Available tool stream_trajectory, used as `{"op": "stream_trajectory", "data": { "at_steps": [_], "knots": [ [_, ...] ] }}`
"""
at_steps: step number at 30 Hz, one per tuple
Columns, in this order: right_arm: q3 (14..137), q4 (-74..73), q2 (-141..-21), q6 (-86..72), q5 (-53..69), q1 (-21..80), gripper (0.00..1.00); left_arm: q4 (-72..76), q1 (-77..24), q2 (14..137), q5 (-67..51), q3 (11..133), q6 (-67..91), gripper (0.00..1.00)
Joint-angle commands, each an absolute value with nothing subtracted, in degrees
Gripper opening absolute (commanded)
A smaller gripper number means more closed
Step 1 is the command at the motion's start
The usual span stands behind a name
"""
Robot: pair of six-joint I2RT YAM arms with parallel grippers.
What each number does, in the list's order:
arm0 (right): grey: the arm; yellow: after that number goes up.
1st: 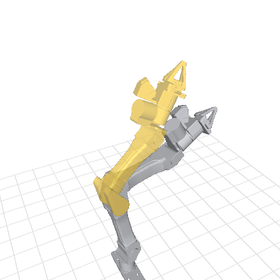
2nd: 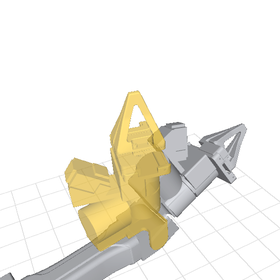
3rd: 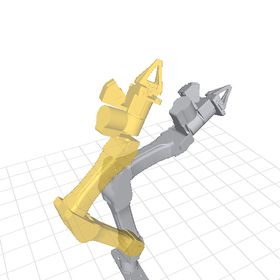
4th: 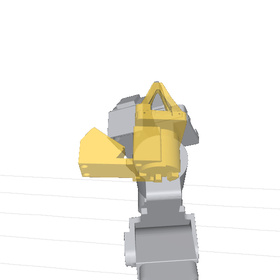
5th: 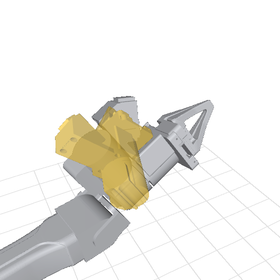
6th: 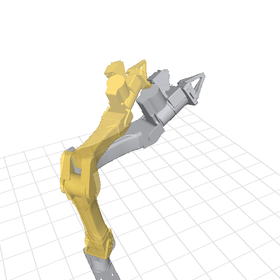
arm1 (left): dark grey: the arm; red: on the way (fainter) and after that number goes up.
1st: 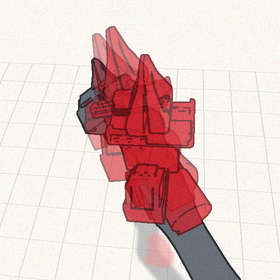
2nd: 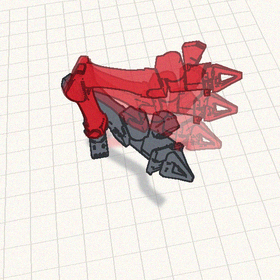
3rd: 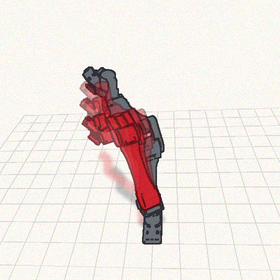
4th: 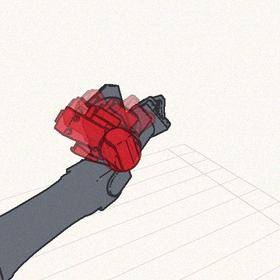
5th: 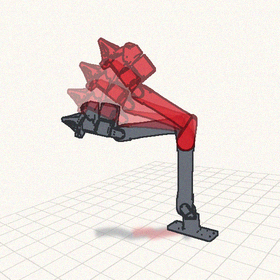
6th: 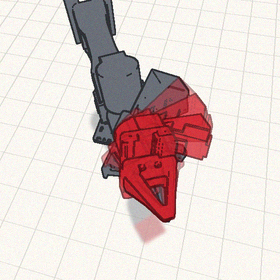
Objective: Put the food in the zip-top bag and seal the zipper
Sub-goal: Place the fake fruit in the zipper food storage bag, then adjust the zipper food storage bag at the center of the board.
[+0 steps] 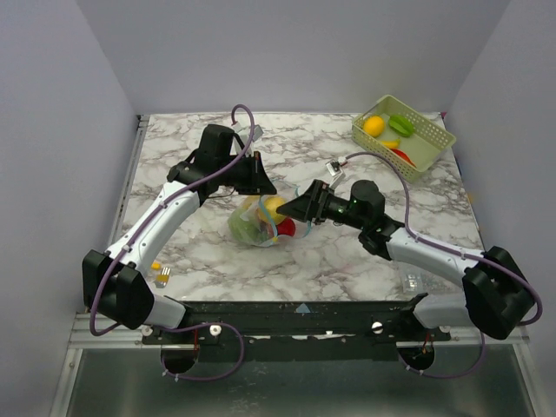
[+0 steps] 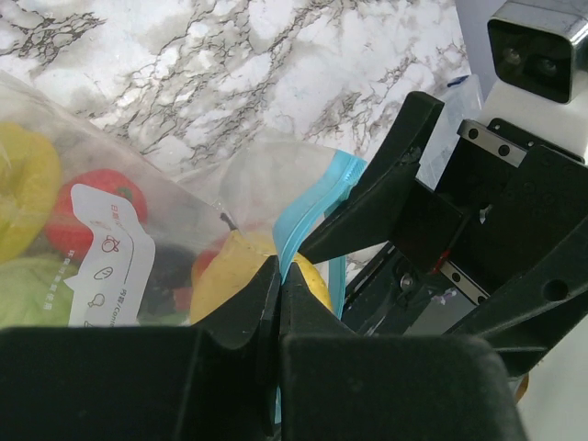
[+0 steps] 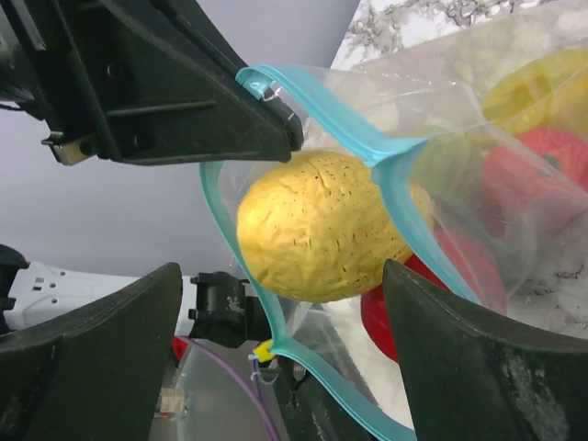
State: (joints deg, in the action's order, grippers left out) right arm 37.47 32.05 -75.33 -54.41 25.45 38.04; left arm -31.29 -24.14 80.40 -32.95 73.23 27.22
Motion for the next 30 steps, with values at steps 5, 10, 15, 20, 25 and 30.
{"op": "stream_trajectory", "data": {
  "at_steps": [5, 10, 15, 20, 25, 30],
  "knots": [
    [43.4, 18.5, -73.0, -47.9, 17.8, 39.1, 0.92, -30.3, -24.6, 78.7, -32.2, 73.4, 26.8, 0.0],
    [46.3, 3.8, -66.7, -42.6, 13.2, 39.3, 0.92, -30.5, -24.5, 79.2, -32.0, 73.5, 26.6, 0.0],
    [44.4, -7.6, -62.1, -39.6, 3.9, 39.3, 0.88, -30.7, -24.6, 79.5, -32.0, 73.7, 26.5, 0.0],
    [42.0, -2.3, -66.4, -37.4, 5.4, 39.3, 0.84, -31.0, -24.7, 80.0, -31.7, 74.1, 26.1, 0.0],
    [42.0, 3.0, -72.2, -35.7, 3.1, 40.8, 0.67, -31.8, -25.1, 80.7, -31.1, 74.6, 25.3, 0.0],
    [45.3, 1.6, -75.0, -36.2, 2.1, 43.8, 0.23, -33.3, -26.0, 83.2, -30.2, 75.9, 24.7, 0.0]
  ]
}}
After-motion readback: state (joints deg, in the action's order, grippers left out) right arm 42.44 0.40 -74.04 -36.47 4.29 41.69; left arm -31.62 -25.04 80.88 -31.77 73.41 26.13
